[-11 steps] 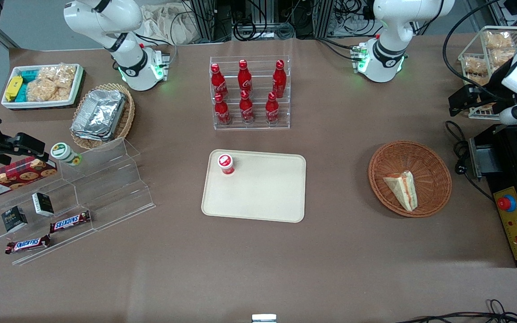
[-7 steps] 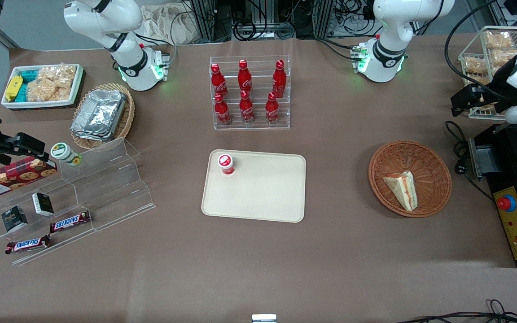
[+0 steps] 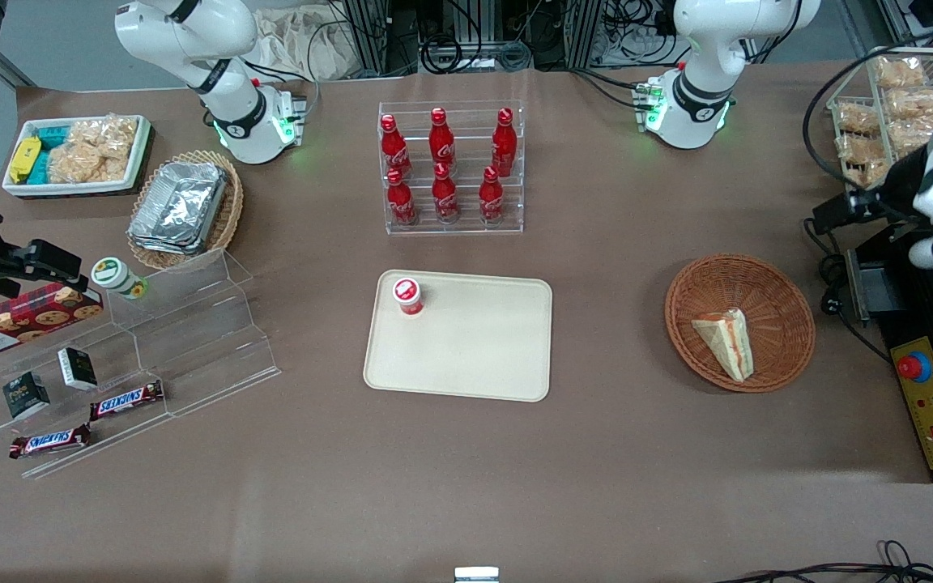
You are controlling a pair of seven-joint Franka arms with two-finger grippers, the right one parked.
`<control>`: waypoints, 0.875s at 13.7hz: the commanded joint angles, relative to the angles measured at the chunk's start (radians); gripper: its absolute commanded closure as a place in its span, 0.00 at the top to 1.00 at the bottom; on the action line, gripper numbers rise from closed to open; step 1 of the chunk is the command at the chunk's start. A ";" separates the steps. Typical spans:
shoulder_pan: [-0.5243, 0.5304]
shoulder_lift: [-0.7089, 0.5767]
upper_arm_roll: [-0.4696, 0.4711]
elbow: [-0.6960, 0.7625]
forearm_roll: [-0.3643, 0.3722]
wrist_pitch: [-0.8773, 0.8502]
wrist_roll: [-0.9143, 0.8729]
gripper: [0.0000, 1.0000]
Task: Place sandwich from basket to tray
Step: 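Move the left gripper over the sandwich in the wicker basket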
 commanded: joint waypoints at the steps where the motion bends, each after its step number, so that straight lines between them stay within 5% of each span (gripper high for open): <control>1: 0.005 0.059 -0.005 -0.020 0.010 0.074 -0.101 1.00; 12: -0.001 0.311 -0.007 -0.205 0.012 0.481 -0.253 1.00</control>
